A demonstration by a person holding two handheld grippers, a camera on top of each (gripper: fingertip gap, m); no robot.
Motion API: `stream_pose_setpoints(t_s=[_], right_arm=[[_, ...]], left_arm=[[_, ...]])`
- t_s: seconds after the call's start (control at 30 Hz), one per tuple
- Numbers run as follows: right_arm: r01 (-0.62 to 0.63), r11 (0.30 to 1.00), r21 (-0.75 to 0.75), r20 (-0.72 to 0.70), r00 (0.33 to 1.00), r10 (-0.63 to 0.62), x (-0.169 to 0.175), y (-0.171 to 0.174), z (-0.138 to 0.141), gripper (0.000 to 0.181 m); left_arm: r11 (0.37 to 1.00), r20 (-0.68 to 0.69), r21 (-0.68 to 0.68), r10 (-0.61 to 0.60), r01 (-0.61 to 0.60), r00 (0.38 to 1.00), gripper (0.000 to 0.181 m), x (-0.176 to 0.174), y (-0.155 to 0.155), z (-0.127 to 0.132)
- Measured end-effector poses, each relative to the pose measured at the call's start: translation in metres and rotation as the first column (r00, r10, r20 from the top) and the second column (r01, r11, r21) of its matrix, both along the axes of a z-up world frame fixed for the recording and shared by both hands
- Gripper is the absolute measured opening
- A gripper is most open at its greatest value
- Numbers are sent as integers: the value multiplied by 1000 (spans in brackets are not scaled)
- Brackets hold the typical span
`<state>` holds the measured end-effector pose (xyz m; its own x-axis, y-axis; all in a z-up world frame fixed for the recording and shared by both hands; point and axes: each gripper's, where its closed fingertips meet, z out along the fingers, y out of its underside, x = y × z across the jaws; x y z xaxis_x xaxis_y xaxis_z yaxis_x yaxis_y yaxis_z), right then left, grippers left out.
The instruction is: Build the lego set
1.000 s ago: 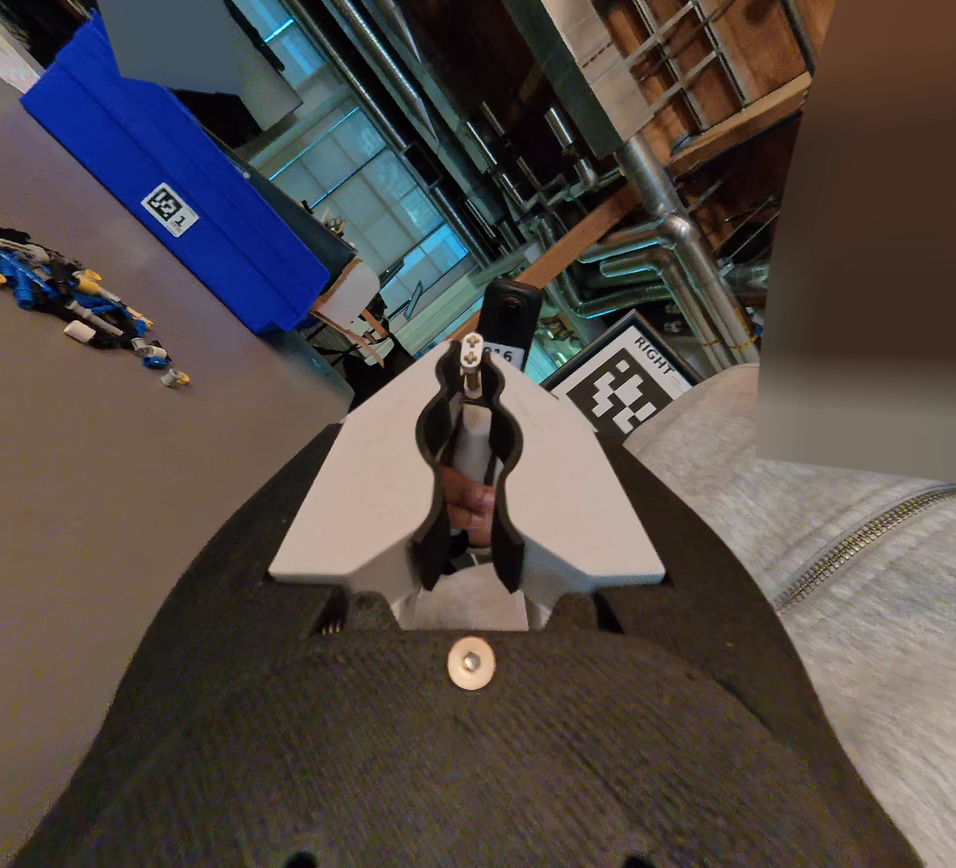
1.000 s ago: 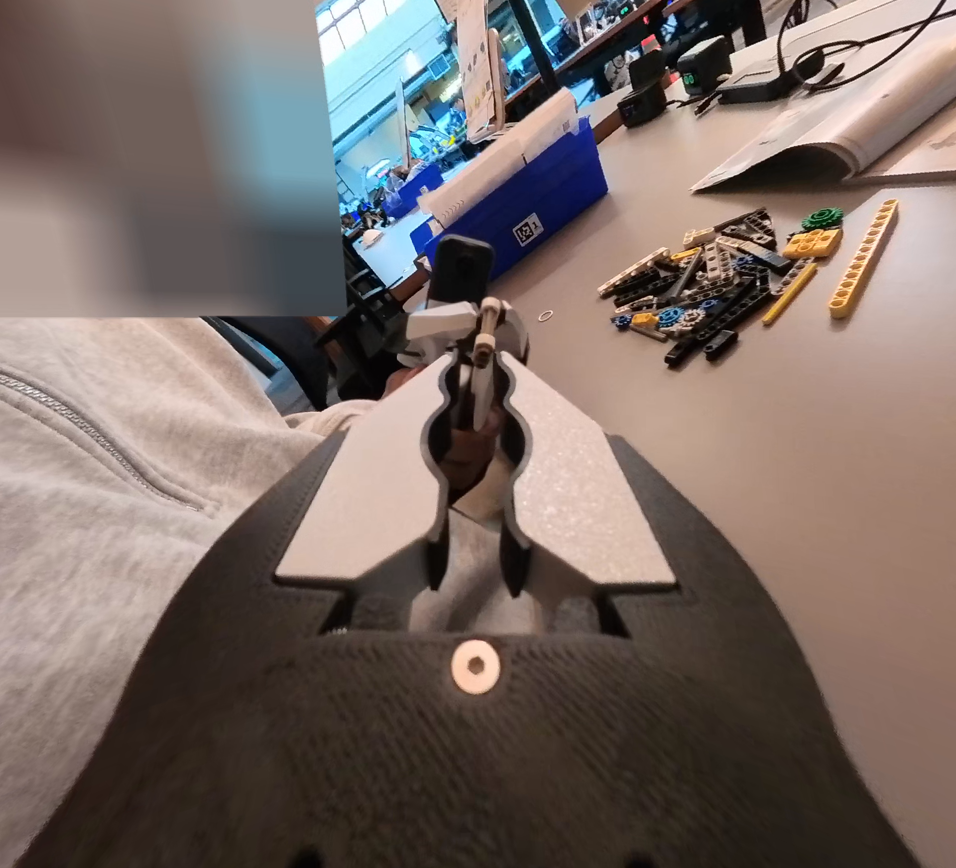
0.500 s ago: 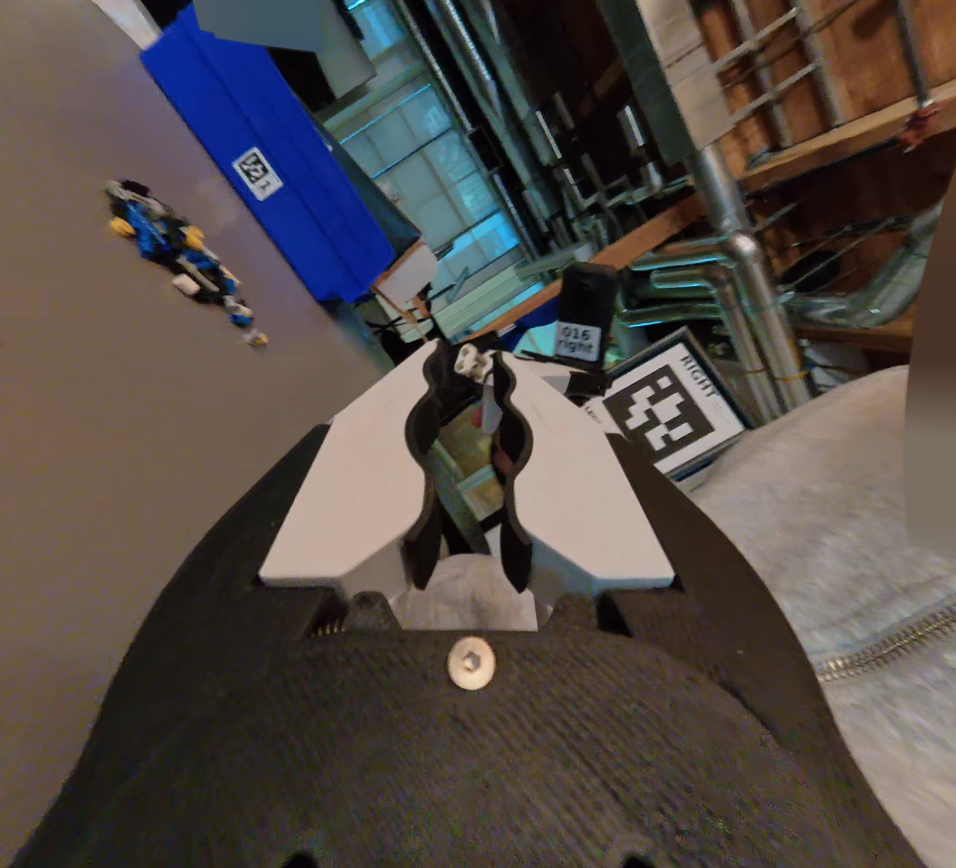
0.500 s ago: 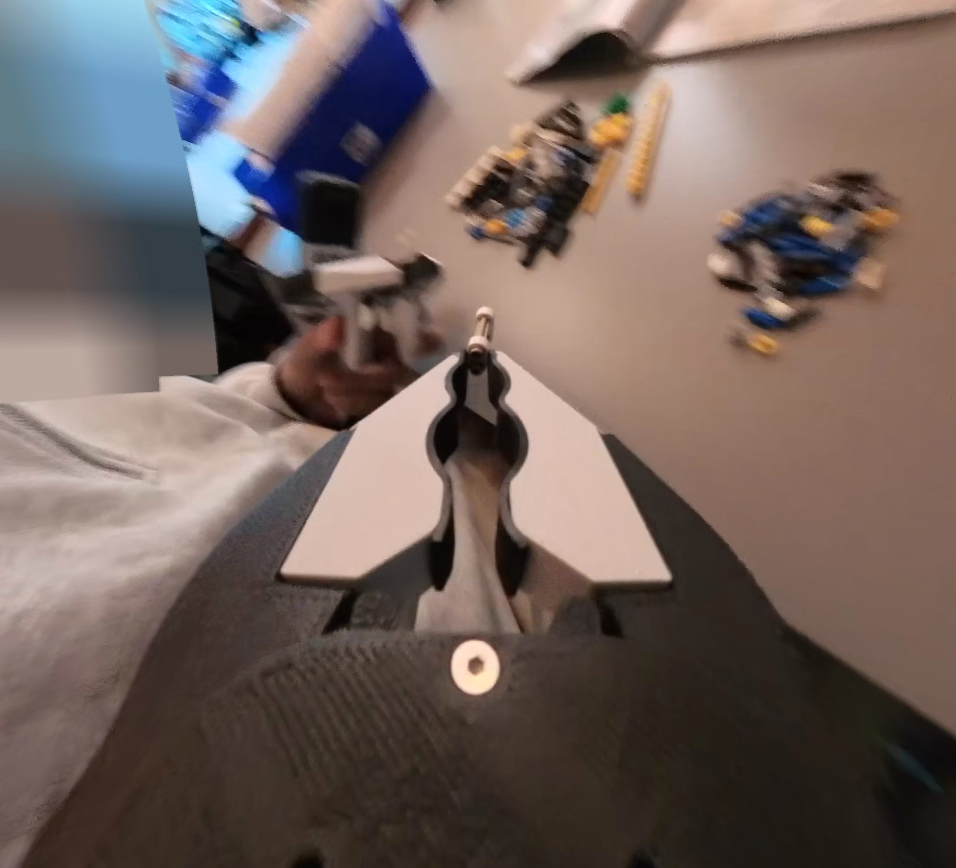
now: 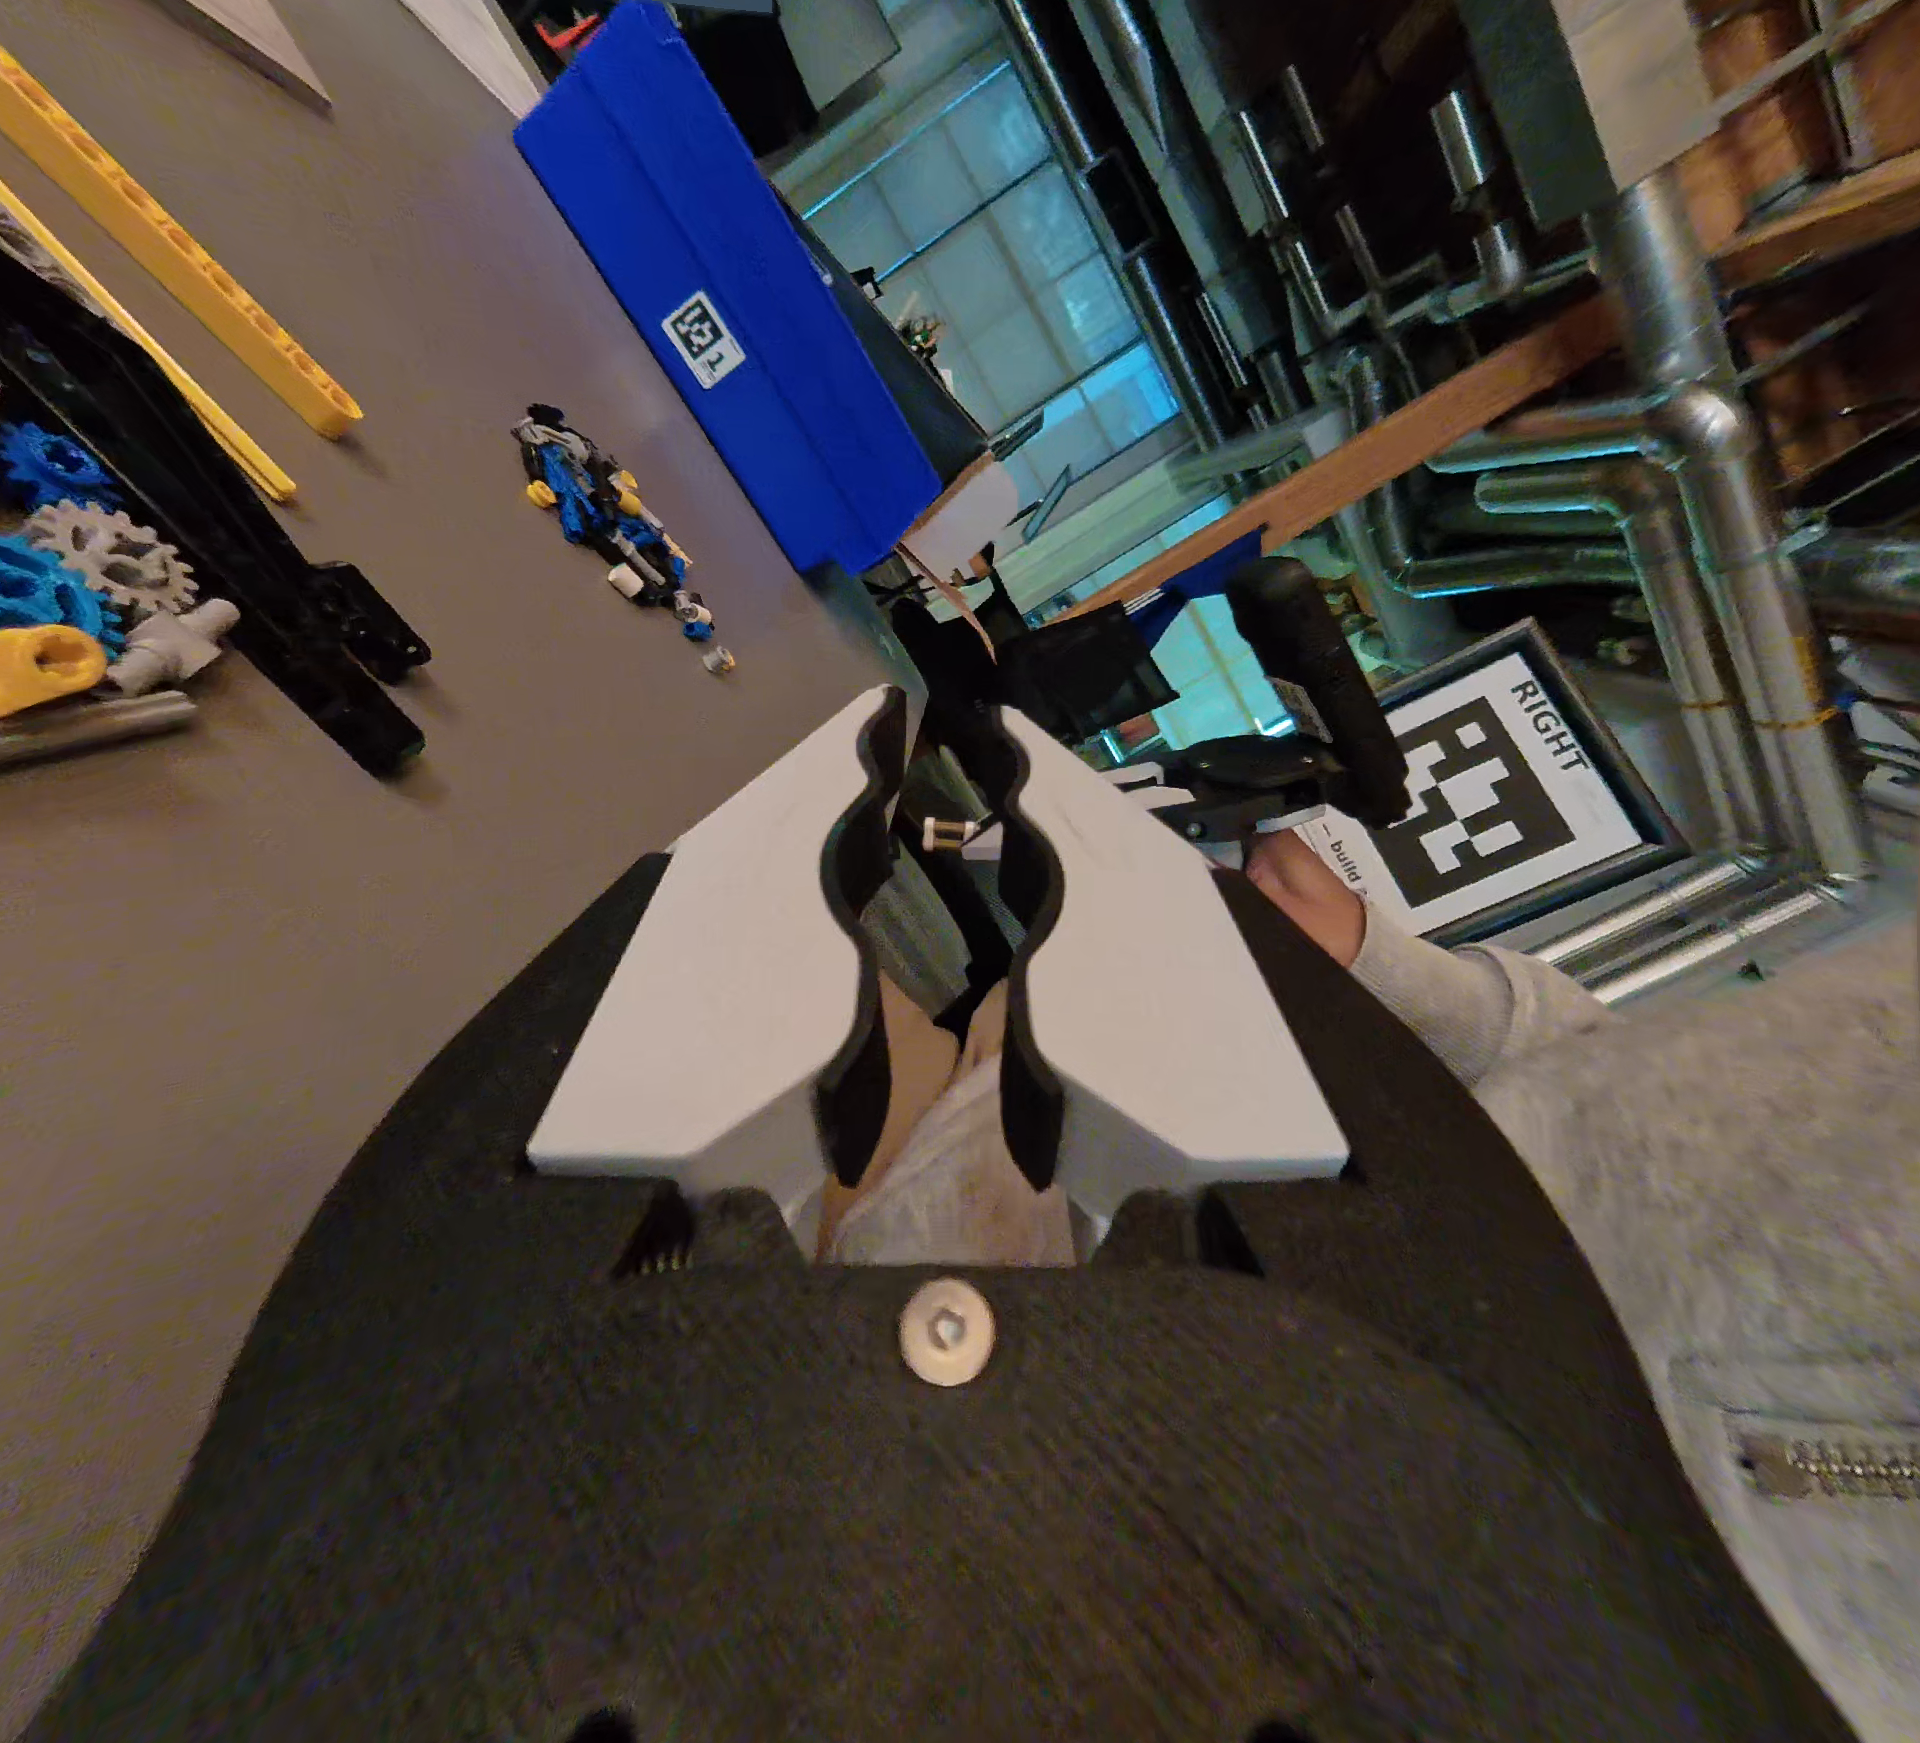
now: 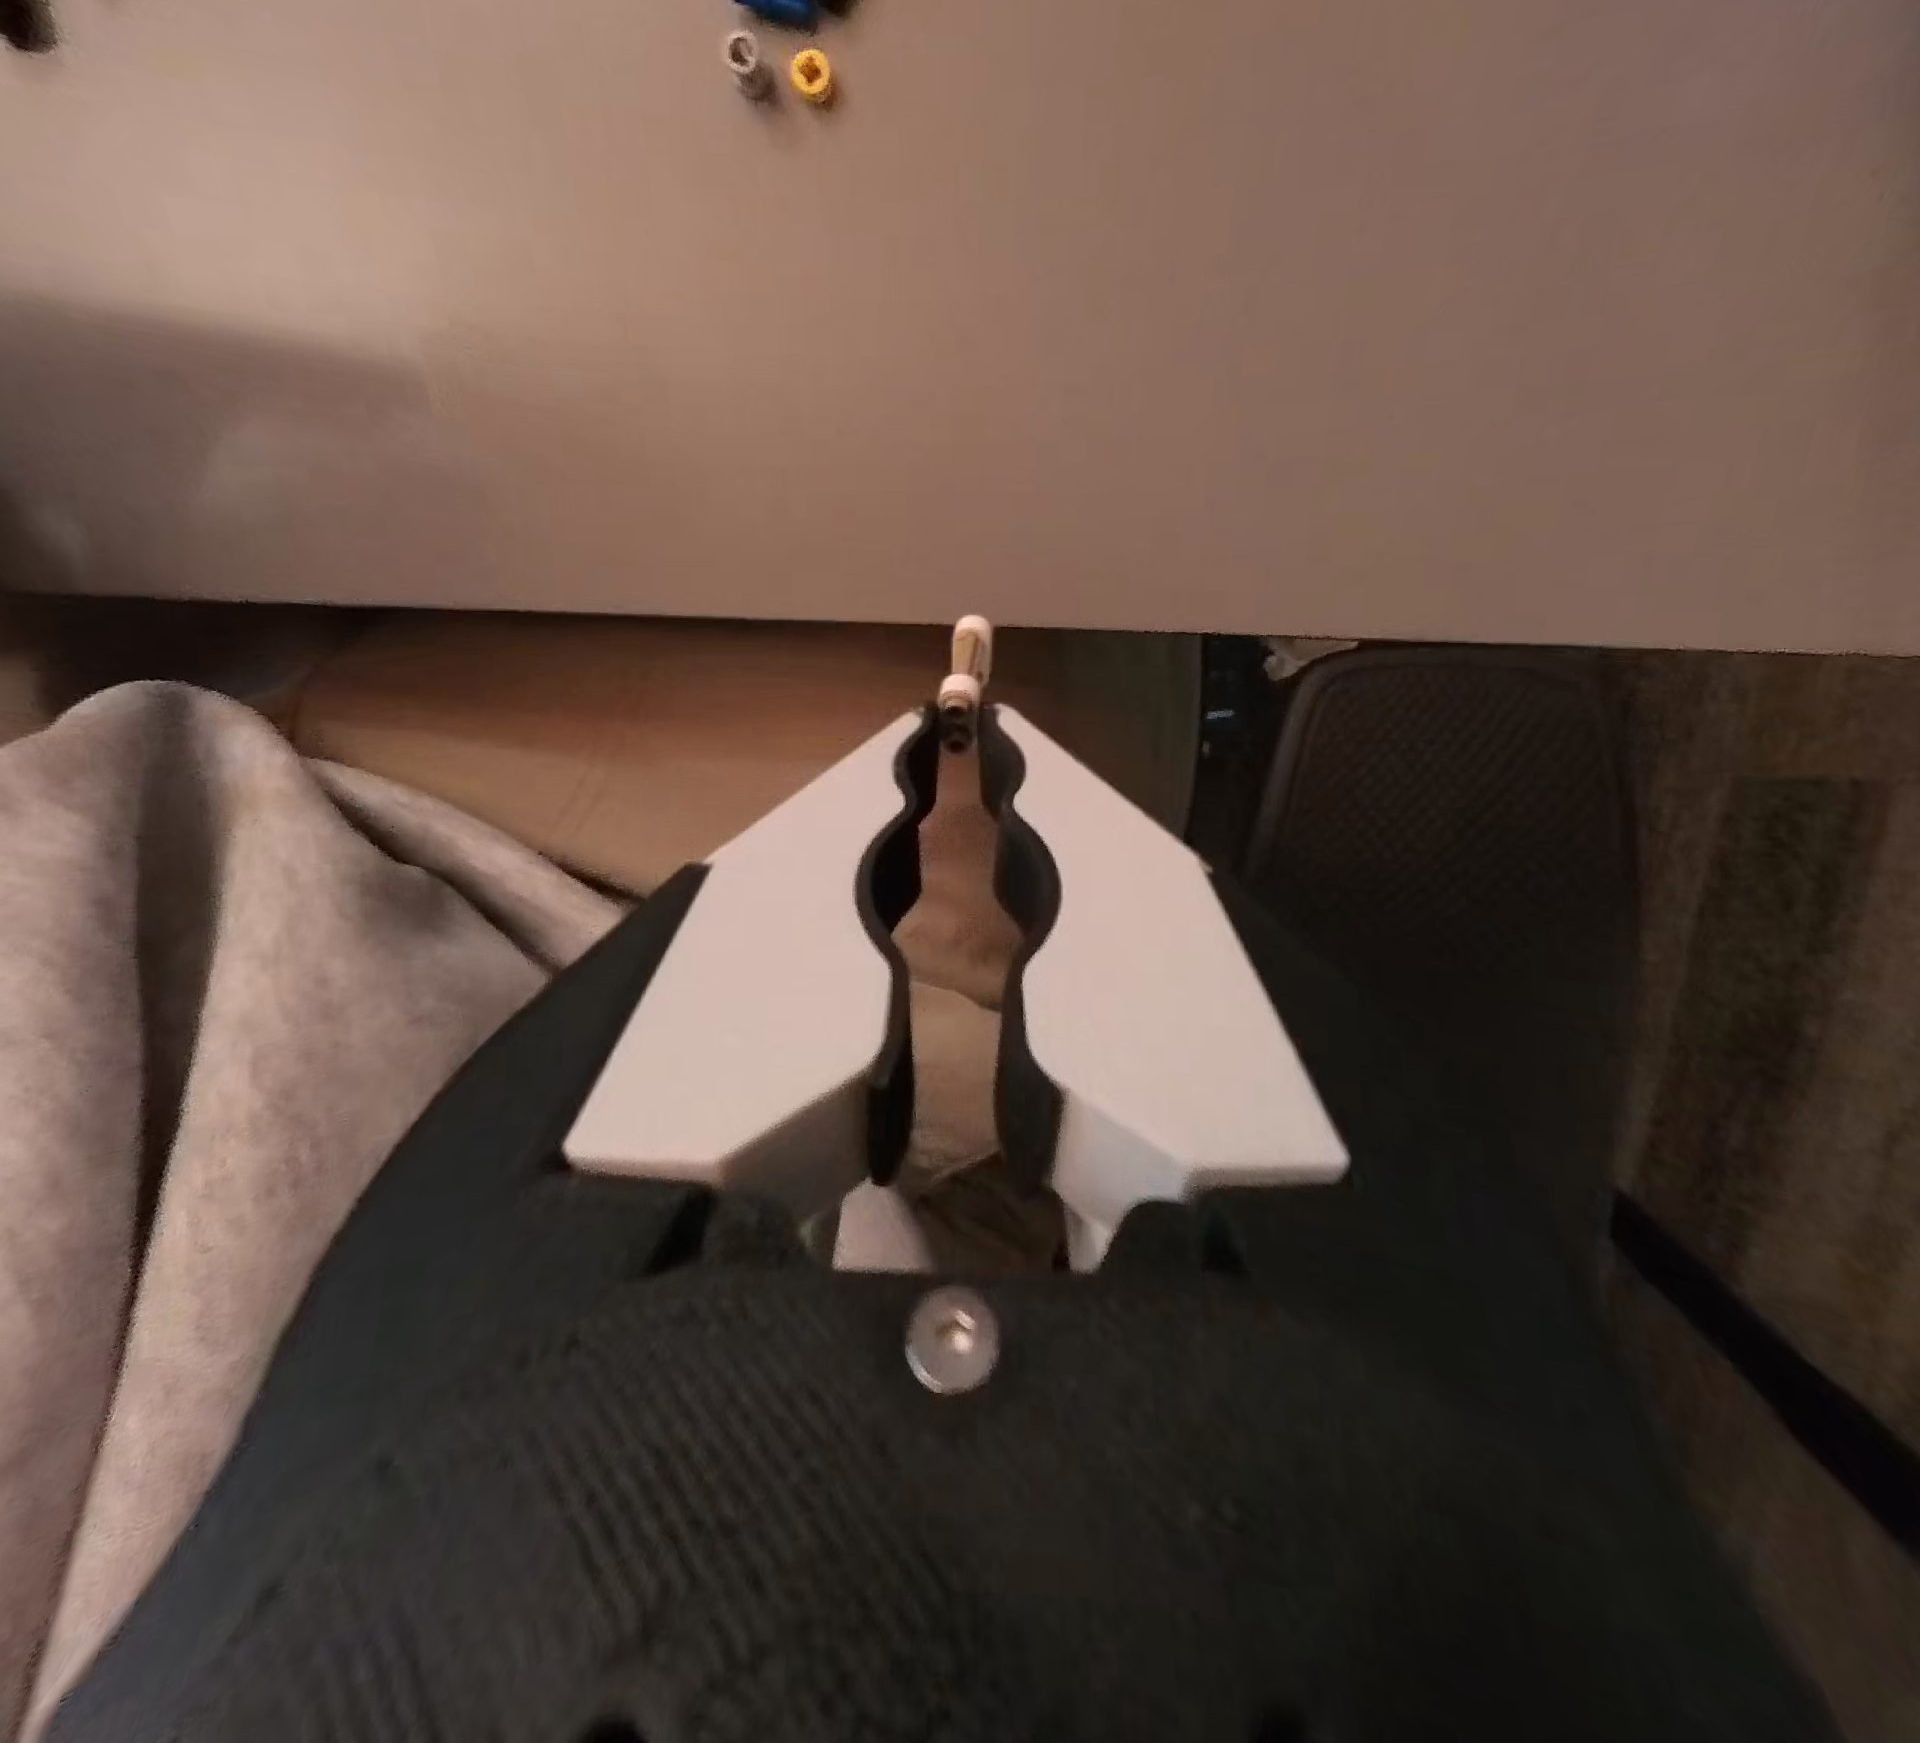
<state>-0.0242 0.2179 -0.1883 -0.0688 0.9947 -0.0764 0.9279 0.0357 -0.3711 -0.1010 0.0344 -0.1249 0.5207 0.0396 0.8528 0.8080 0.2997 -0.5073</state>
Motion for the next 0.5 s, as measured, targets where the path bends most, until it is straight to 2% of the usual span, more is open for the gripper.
stream_pose_setpoints(t_s=[0.2,0.33,0.5], right_arm=[[-6,999,43,39,999,5,-1,6,-24,5],[25,999,35,23,999,-26,5,8,-16,5],[-9,999,45,51,999,7,0,6,-19,6]], left_arm=[[999,27,31,8,-9,1000,12,-6,-8,1],[998,54,52,16,-19,998,12,-10,-11,1],[999,55,50,9,-12,998,12,-8,-9,0]])
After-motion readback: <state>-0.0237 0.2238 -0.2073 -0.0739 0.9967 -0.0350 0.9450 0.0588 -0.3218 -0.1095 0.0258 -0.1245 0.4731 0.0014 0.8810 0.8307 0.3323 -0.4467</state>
